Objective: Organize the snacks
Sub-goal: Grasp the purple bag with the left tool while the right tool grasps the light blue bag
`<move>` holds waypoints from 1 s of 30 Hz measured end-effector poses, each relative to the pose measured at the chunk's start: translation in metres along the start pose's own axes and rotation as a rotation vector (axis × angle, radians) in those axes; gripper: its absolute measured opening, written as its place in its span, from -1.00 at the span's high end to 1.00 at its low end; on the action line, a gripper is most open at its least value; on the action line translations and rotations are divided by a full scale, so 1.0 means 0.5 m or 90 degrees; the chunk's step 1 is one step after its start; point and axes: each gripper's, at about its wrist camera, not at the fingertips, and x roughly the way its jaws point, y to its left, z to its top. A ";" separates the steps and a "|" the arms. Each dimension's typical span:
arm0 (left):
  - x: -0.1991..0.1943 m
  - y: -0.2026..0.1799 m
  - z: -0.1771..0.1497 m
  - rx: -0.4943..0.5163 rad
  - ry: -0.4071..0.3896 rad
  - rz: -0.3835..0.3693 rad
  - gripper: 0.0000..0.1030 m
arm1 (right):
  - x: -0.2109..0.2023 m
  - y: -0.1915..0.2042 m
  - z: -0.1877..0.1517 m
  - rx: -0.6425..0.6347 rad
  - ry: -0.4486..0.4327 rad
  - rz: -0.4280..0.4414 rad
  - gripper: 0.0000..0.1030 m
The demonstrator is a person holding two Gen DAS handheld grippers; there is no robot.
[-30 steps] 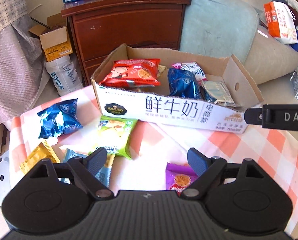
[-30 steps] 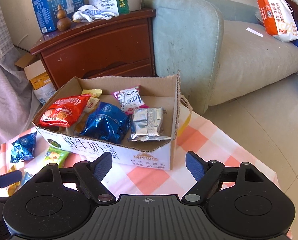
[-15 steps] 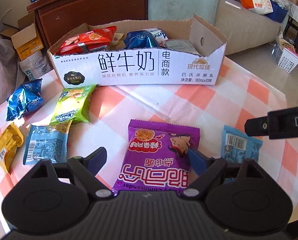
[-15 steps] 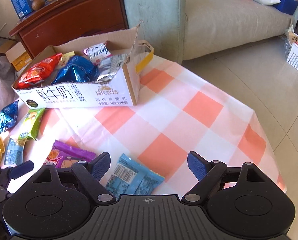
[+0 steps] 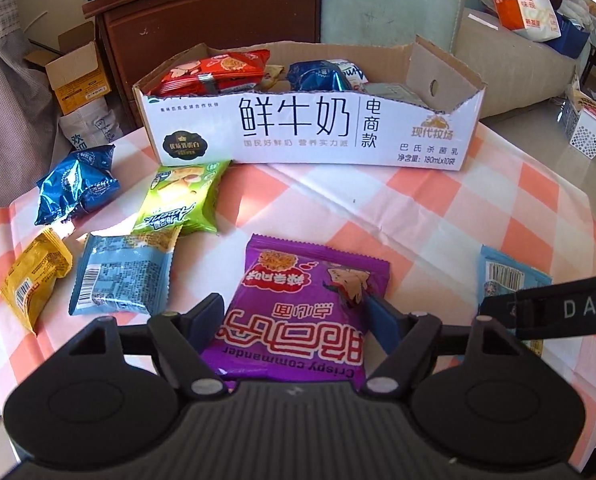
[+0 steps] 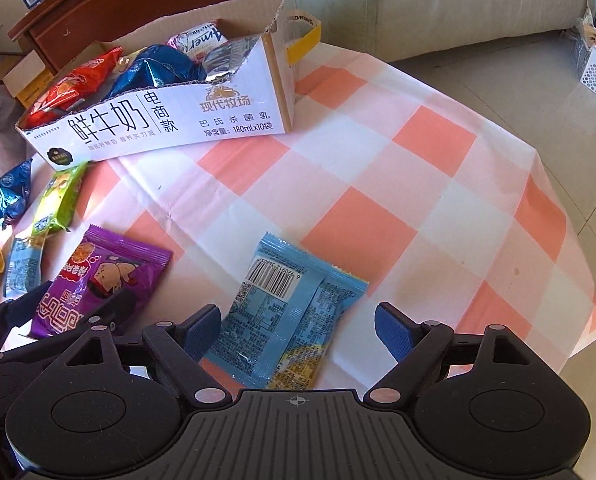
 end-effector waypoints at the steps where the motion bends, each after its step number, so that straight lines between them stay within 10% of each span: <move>1: -0.001 0.006 -0.001 -0.006 0.000 0.005 -0.38 | 0.002 0.007 0.000 -0.008 0.001 0.001 -0.66; 18: -0.028 0.092 -0.020 -0.066 -0.008 0.045 -0.30 | 0.021 0.091 -0.019 -0.122 -0.022 0.023 -0.06; 30: -0.009 0.080 -0.019 -0.041 -0.001 0.055 -0.54 | 0.020 0.074 -0.011 -0.072 0.002 0.072 -0.27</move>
